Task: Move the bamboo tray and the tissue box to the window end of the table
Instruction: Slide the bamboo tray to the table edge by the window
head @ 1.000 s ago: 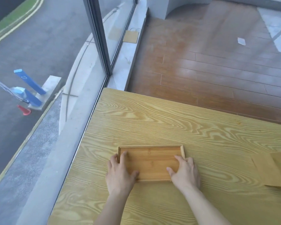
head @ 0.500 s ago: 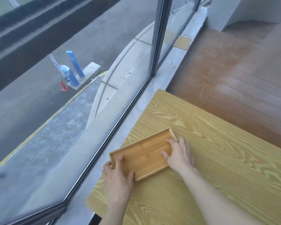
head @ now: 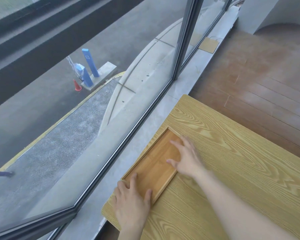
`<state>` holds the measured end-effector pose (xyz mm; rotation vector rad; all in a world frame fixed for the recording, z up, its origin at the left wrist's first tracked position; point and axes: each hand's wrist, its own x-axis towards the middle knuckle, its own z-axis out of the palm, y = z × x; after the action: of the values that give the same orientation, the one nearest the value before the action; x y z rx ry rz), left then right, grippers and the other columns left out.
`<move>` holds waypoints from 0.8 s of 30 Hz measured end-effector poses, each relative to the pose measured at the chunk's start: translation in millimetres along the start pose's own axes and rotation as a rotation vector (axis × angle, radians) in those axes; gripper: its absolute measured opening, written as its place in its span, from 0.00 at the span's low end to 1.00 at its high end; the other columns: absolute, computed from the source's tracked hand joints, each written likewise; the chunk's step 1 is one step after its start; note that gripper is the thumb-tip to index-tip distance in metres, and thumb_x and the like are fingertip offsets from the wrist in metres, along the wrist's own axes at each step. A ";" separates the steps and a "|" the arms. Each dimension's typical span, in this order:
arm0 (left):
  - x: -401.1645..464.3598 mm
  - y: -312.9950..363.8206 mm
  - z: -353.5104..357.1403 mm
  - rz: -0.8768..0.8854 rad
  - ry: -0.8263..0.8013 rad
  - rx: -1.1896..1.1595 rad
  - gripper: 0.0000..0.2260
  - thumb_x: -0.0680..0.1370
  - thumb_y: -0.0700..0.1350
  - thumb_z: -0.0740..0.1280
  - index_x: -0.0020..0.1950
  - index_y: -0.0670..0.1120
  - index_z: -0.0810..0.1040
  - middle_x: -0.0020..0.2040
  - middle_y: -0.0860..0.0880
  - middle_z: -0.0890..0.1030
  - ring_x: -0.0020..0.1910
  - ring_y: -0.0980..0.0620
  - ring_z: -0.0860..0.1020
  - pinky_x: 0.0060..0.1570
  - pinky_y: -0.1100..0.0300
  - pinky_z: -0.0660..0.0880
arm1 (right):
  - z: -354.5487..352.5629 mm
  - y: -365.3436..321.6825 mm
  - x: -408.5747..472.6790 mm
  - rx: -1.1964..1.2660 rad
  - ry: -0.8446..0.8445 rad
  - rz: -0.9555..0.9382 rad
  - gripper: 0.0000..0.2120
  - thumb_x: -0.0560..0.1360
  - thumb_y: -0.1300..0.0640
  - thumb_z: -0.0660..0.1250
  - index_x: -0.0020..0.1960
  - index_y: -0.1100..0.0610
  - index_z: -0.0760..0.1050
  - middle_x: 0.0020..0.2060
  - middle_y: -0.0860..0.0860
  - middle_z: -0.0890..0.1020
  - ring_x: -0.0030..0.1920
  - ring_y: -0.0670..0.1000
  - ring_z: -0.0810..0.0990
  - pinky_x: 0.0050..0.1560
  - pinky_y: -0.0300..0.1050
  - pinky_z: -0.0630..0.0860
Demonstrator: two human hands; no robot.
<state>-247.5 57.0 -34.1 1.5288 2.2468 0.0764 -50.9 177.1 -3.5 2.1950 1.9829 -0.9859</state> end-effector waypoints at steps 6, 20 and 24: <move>6.4 17.5 3.9 0.336 -0.012 -0.040 0.35 0.70 0.67 0.64 0.75 0.59 0.65 0.76 0.50 0.63 0.78 0.47 0.55 0.77 0.47 0.51 | 13.5 17.8 -39.4 -0.210 -0.033 -0.090 0.42 0.72 0.32 0.70 0.81 0.44 0.61 0.84 0.55 0.53 0.84 0.57 0.48 0.82 0.59 0.51; 16.8 31.8 17.5 0.318 -0.078 -0.039 0.36 0.73 0.69 0.62 0.79 0.61 0.58 0.83 0.50 0.50 0.81 0.48 0.43 0.79 0.46 0.47 | 22.4 22.4 -23.8 -0.200 -0.027 -0.076 0.35 0.78 0.38 0.68 0.81 0.41 0.60 0.85 0.52 0.46 0.84 0.55 0.39 0.83 0.59 0.52; 17.9 35.3 17.5 0.306 -0.081 -0.037 0.36 0.73 0.69 0.63 0.79 0.61 0.58 0.83 0.49 0.51 0.81 0.47 0.44 0.79 0.46 0.48 | 22.5 23.3 -21.8 -0.185 -0.032 -0.072 0.34 0.79 0.40 0.68 0.81 0.41 0.60 0.85 0.52 0.45 0.84 0.54 0.37 0.84 0.59 0.51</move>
<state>-215.6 83.8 -45.8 1.8098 1.9238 0.1418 -39.4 143.9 -20.4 2.0139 2.0601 -0.8027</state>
